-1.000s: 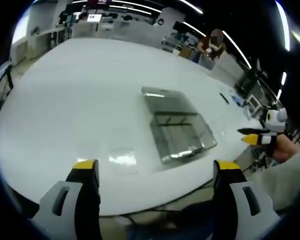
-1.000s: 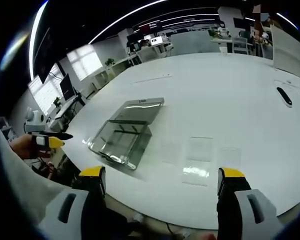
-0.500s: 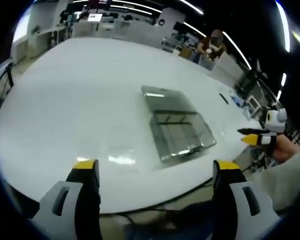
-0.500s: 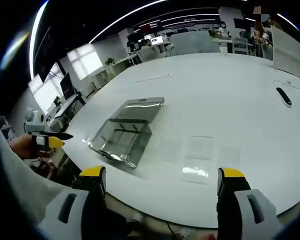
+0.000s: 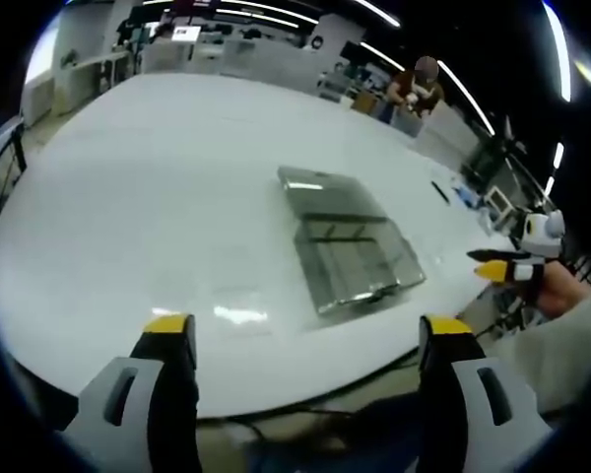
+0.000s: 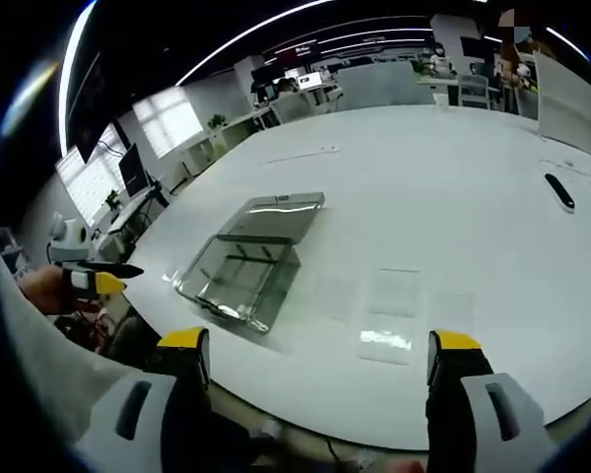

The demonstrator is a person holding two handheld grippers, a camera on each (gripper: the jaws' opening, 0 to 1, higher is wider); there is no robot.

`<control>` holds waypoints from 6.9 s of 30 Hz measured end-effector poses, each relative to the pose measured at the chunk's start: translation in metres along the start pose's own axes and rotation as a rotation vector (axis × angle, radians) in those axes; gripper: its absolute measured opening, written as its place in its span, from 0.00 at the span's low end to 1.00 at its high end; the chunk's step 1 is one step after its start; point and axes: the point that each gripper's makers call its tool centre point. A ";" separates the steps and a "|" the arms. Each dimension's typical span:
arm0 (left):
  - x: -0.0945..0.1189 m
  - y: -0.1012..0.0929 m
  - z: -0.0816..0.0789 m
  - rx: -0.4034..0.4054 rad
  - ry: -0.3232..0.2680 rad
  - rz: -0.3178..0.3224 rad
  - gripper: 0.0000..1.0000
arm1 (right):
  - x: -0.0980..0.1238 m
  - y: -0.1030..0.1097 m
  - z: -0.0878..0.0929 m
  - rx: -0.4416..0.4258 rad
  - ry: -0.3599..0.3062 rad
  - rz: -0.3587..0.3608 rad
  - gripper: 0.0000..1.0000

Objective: Insert the divider into the dual guide fixture by aligning both edges with the guide slots and pushing it downward to the bottom, including one-sided entry, uneven engagement, binding, and posture correction.

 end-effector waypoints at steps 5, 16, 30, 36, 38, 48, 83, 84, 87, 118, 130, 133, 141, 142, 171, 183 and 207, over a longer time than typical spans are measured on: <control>0.000 -0.001 -0.002 -0.002 -0.003 0.004 0.91 | 0.000 -0.001 -0.002 0.002 -0.001 0.001 0.90; -0.002 -0.002 -0.002 -0.003 0.002 0.016 0.91 | 0.000 -0.001 -0.004 0.007 0.002 0.000 0.89; -0.004 0.001 0.006 0.005 0.018 0.033 0.90 | 0.000 0.001 -0.001 -0.001 0.009 0.012 0.88; -0.003 0.003 0.002 0.002 0.014 0.052 0.90 | -0.002 0.005 -0.003 -0.008 0.005 0.016 0.87; -0.003 0.003 0.001 0.001 0.010 0.066 0.90 | -0.003 0.005 -0.003 -0.021 0.003 0.016 0.86; 0.003 0.005 -0.008 -0.021 0.004 0.134 0.89 | -0.006 0.010 -0.006 -0.038 -0.010 0.035 0.85; -0.013 -0.023 -0.010 -0.052 0.034 0.243 0.80 | -0.033 -0.001 -0.018 -0.024 -0.020 0.004 0.81; -0.014 -0.024 -0.010 -0.052 0.035 0.241 0.79 | -0.034 -0.003 -0.018 -0.027 -0.020 0.003 0.80; -0.017 -0.024 -0.011 -0.060 0.045 0.239 0.79 | -0.036 -0.004 -0.017 -0.027 -0.017 0.002 0.80; -0.050 -0.063 -0.027 -0.214 0.048 0.356 0.69 | -0.045 -0.040 -0.006 -0.019 0.096 -0.020 0.56; -0.056 -0.068 -0.034 -0.259 0.038 0.384 0.64 | -0.057 -0.052 0.003 -0.002 0.170 0.006 0.48; -0.057 -0.069 -0.036 -0.269 0.039 0.388 0.64 | -0.058 -0.056 0.005 -0.009 0.187 0.021 0.46; -0.060 -0.070 -0.039 -0.268 0.039 0.394 0.64 | -0.062 -0.059 0.012 -0.006 0.237 0.037 0.42; -0.060 -0.070 -0.039 -0.270 0.039 0.396 0.64 | -0.062 -0.059 0.013 -0.006 0.244 0.038 0.42; -0.063 -0.066 -0.038 -0.267 0.046 0.388 0.64 | -0.072 -0.070 0.021 -0.007 0.336 0.098 0.40; -0.067 -0.064 -0.038 -0.268 0.056 0.391 0.64 | -0.078 -0.075 0.023 0.037 0.415 0.194 0.34; -0.077 -0.078 -0.036 -0.424 0.098 0.450 0.65 | -0.078 -0.080 0.026 0.121 0.524 0.256 0.30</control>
Point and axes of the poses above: the point that each gripper's makers call its tool centre point, and the gripper's own axes: x roughly backward along the fingers, y roughly to its left, z roughly out of its underside, and after that the axes turned 8 degrees about -y, right-handed
